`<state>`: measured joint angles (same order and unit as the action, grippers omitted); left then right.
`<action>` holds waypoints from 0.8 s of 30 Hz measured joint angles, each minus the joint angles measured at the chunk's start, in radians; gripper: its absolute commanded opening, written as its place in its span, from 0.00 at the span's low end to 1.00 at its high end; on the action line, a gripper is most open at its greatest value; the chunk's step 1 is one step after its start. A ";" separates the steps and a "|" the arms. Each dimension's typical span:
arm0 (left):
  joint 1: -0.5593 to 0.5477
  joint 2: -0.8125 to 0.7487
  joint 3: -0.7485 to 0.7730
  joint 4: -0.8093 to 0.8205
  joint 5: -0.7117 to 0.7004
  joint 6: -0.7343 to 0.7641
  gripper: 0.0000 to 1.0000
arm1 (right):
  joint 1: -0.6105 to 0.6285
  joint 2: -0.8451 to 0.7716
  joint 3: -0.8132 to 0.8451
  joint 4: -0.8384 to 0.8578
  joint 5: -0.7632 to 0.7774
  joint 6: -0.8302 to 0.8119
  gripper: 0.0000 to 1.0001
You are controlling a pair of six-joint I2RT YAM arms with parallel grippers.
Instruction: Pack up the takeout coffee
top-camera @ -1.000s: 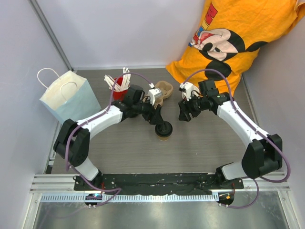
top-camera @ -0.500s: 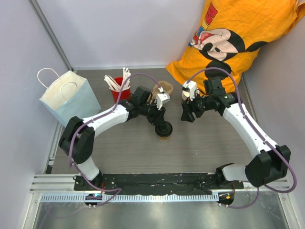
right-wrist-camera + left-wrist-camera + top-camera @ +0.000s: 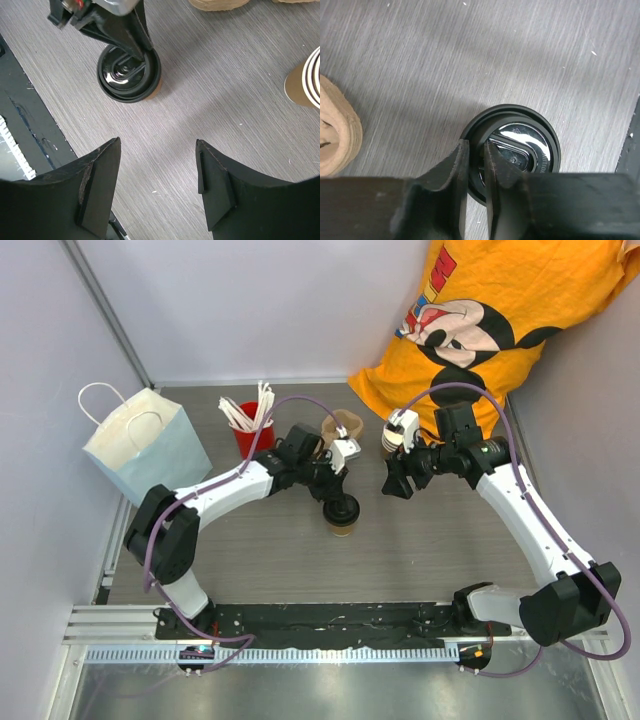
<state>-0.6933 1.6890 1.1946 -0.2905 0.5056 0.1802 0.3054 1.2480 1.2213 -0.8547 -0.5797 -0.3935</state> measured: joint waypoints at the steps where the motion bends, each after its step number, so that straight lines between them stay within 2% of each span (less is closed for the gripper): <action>1: -0.007 0.000 0.000 0.003 -0.018 -0.006 0.11 | 0.000 0.000 0.000 0.000 -0.002 0.000 0.66; 5: -0.048 -0.010 0.000 0.010 -0.117 -0.035 0.00 | 0.000 0.000 0.000 0.000 -0.003 0.000 0.66; 11: -0.112 -0.018 0.015 -0.012 -0.272 -0.105 0.00 | 0.000 0.000 0.006 -0.002 -0.006 0.001 0.66; 19: -0.144 -0.018 0.049 -0.093 -0.459 -0.292 0.00 | 0.000 -0.001 0.033 -0.003 -0.006 0.002 0.66; 21: -0.144 -0.018 0.053 -0.104 -0.479 -0.339 0.02 | 0.000 -0.004 0.035 -0.003 -0.006 0.003 0.66; 22: -0.144 -0.018 0.058 -0.114 -0.484 -0.359 0.09 | 0.000 -0.006 0.037 -0.003 -0.006 0.003 0.66; 24: -0.144 -0.018 0.066 -0.135 -0.492 -0.389 0.13 | 0.000 -0.010 0.039 -0.003 -0.006 0.003 0.66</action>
<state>-0.8375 1.6707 1.2602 -0.4255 0.0135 -0.2085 0.3054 1.2385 1.2606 -0.8581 -0.5858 -0.3904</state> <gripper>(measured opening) 0.050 0.664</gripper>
